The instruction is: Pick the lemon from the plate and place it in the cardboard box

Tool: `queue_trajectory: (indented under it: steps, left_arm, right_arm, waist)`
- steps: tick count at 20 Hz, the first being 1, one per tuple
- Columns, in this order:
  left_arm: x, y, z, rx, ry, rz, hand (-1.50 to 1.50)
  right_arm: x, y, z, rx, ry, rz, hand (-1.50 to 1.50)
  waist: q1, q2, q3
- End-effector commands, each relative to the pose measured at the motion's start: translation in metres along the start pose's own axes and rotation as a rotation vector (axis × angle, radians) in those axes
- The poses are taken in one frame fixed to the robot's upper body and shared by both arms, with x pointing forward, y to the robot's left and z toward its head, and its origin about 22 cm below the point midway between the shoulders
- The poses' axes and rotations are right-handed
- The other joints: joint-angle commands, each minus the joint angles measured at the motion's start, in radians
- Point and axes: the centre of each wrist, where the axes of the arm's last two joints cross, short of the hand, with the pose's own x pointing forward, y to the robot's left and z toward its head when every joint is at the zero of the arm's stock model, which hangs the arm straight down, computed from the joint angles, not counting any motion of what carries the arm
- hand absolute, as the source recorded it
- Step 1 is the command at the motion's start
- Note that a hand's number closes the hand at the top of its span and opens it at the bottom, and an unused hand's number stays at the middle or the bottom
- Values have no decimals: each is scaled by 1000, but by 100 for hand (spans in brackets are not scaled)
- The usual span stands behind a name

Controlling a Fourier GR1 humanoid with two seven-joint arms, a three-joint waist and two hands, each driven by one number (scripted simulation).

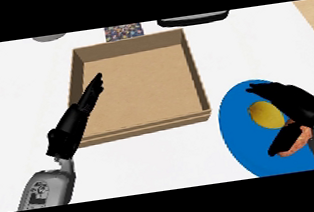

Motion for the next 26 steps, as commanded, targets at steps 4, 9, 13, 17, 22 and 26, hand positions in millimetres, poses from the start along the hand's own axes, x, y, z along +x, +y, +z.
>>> queue_trajectory:
  steps: [4,9,13,17,22,26]
  left_arm:
    - [5,1,7,-12,-5,7,0]
    - [12,-18,-4,5,2,10,0]
    - [5,-6,-5,-13,1,-5,0]
    - [3,-12,-6,-46,-2,7,0]
    - [1,-24,-7,-38,9,0,0]
    - [1,-12,-8,-33,9,2,0]
  right_arm:
    - [-3,25,-13,3,-22,28,150]
    - [63,14,-19,-81,-64,59,150]
    - [195,23,-30,-102,-163,38,150]
    - [246,26,-10,-165,-144,73,150]
    - [303,29,15,-382,-110,101,150]
    - [340,7,54,-483,-130,70,150]
  waist:
    - [1,5,8]
    - [-4,2,8]
    - [31,-3,5]
    - [43,-1,7]
    - [44,1,8]
    - [32,-2,7]
